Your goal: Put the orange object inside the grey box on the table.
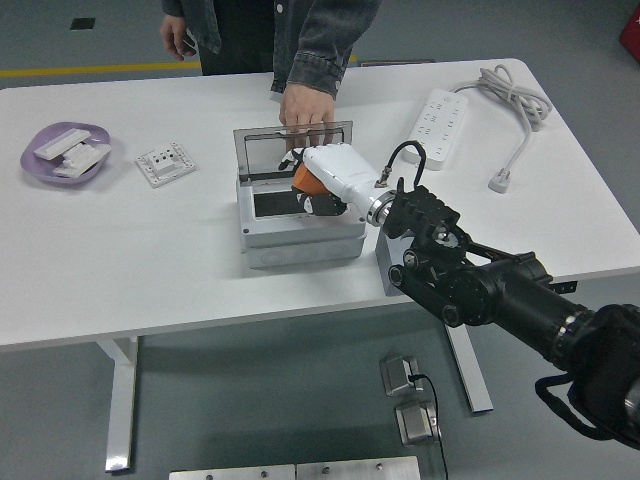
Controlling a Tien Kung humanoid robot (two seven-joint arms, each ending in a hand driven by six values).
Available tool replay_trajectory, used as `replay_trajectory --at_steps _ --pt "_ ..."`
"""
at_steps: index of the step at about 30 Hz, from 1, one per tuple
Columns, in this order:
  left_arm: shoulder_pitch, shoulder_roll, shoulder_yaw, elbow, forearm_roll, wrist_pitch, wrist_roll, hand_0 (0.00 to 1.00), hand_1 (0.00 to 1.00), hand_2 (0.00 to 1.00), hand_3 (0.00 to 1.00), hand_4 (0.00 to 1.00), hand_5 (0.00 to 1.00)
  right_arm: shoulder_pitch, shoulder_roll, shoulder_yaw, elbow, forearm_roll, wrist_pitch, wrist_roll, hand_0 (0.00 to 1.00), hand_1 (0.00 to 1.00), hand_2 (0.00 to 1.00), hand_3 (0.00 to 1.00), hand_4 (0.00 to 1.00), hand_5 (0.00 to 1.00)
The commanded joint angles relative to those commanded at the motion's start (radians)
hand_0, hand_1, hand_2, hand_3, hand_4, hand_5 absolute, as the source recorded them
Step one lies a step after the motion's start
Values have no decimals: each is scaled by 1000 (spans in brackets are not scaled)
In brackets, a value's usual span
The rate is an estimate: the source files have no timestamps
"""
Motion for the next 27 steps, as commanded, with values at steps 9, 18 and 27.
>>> replay_trajectory --at_steps 9,18,27 --pt "-3 -2 2 0 1 -2 2 622 569 526 609 569 132 0 0 3 -2 2 -3 1 789 720 764 906 866 193" --pt "3 -8 3 0 -4 -3 0 622 567 523 608 566 130 -15 0 -3 77 38 -6 -10 802 715 761 906 873 202" --pt "8 -9 -6 0 -5 -1 -1 622 565 522 607 562 128 20 -30 2 222 78 20 -32 799 713 757 901 872 209"
